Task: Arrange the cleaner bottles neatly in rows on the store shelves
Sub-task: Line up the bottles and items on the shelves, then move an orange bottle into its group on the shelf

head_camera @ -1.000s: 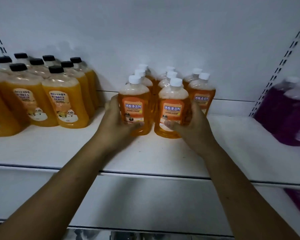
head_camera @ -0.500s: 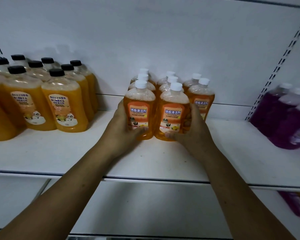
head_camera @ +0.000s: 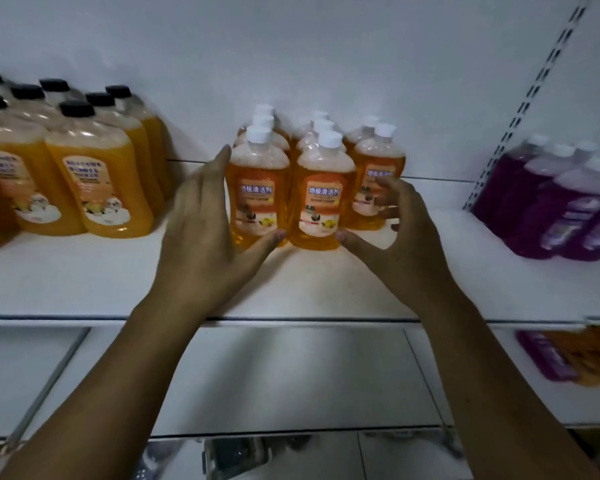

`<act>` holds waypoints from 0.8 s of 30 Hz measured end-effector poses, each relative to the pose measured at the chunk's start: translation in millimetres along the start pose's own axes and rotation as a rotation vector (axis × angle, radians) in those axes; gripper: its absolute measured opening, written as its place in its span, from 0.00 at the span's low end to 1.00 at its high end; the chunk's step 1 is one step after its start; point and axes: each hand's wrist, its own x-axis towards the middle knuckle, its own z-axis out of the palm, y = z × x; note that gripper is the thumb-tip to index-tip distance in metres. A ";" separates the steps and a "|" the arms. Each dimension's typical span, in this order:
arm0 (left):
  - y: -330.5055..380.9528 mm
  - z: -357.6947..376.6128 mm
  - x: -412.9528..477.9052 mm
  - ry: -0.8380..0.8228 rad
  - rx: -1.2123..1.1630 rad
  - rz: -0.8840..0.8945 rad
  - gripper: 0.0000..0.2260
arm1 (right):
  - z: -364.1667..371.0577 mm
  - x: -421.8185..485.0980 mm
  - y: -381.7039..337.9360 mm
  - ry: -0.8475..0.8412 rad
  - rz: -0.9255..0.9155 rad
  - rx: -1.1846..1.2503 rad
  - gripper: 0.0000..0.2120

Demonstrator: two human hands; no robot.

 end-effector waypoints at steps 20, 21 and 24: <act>240.1 155.7 -181.7 -0.512 0.102 0.592 0.30 | -261.4 -298.2 129.3 -0.073 0.208 -0.545 0.33; 256.0 171.6 -193.0 -0.540 0.101 0.595 0.31 | -277.9 -312.5 141.9 -0.082 0.229 -0.566 0.33; 303.8 218.6 -224.3 -0.628 0.087 0.607 0.31 | -323.4 -348.3 177.6 -0.118 0.275 -0.672 0.32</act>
